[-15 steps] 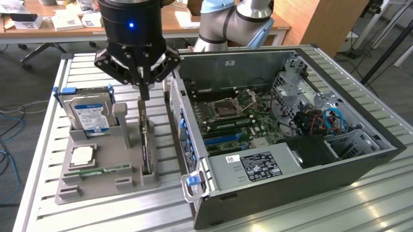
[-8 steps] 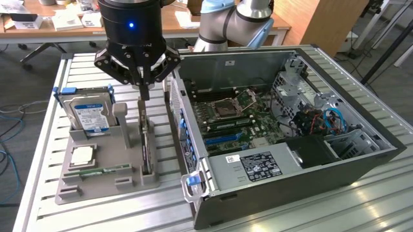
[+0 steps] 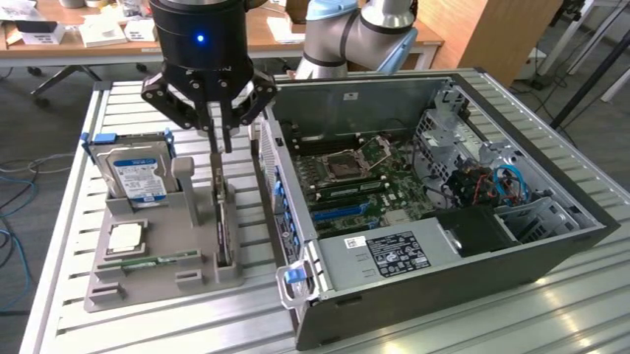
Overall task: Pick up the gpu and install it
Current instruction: 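Pick up the gpu and move the gpu toward the slot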
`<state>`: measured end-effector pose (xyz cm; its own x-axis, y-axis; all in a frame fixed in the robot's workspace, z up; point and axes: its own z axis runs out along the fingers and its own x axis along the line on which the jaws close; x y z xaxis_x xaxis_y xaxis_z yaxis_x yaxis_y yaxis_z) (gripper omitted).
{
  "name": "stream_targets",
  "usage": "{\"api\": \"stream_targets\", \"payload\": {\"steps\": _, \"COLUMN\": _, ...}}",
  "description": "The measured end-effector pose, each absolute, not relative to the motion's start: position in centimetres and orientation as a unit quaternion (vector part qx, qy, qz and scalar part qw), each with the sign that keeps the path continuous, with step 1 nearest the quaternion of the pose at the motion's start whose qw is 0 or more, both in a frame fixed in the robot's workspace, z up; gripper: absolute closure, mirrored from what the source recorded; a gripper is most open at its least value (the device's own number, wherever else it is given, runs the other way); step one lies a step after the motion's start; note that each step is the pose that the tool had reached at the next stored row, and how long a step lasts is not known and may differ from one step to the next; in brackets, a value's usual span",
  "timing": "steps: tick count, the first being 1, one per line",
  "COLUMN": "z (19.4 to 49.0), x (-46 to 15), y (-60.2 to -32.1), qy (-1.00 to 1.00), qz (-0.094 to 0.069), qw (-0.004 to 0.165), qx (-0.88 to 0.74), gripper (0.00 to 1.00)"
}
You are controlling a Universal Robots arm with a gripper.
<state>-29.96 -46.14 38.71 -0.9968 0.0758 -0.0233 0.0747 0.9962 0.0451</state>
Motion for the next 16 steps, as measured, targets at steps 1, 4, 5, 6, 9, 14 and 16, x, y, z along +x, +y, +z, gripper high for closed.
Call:
{"api": "stream_targets", "payload": {"steps": 1, "z": 38.71, "x": -29.96, "y": -46.14, "qy": 0.999, "qz": 0.022, "qw": 0.012, "qx": 0.038, "gripper": 0.77}}
{"api": "stream_targets", "payload": {"steps": 4, "z": 38.71, "x": -29.97, "y": -46.14, "qy": 0.999, "qz": 0.022, "qw": 0.013, "qx": 0.038, "gripper": 0.65}}
{"api": "stream_targets", "payload": {"steps": 5, "z": 38.71, "x": -29.96, "y": -46.14, "qy": 0.999, "qz": 0.022, "qw": 0.012, "qx": 0.038, "gripper": 0.59}}
{"api": "stream_targets", "payload": {"steps": 6, "z": 38.71, "x": -29.96, "y": -46.14, "qy": 0.999, "qz": 0.022, "qw": 0.012, "qx": 0.038, "gripper": 0.59}}
{"api": "stream_targets", "payload": {"steps": 9, "z": 38.71, "x": -29.96, "y": -46.14, "qy": 0.999, "qz": 0.022, "qw": 0.012, "qx": 0.038, "gripper": 0.47}}
{"api": "stream_targets", "payload": {"steps": 14, "z": 38.71, "x": -29.96, "y": -46.14, "qy": 0.999, "qz": 0.022, "qw": 0.012, "qx": 0.038, "gripper": 0.41}}
{"api": "stream_targets", "payload": {"steps": 16, "z": 38.67, "x": -30.17, "y": -46.14, "qy": 0.999, "qz": 0.022, "qw": 0.013, "qx": 0.038, "gripper": 0.41}}
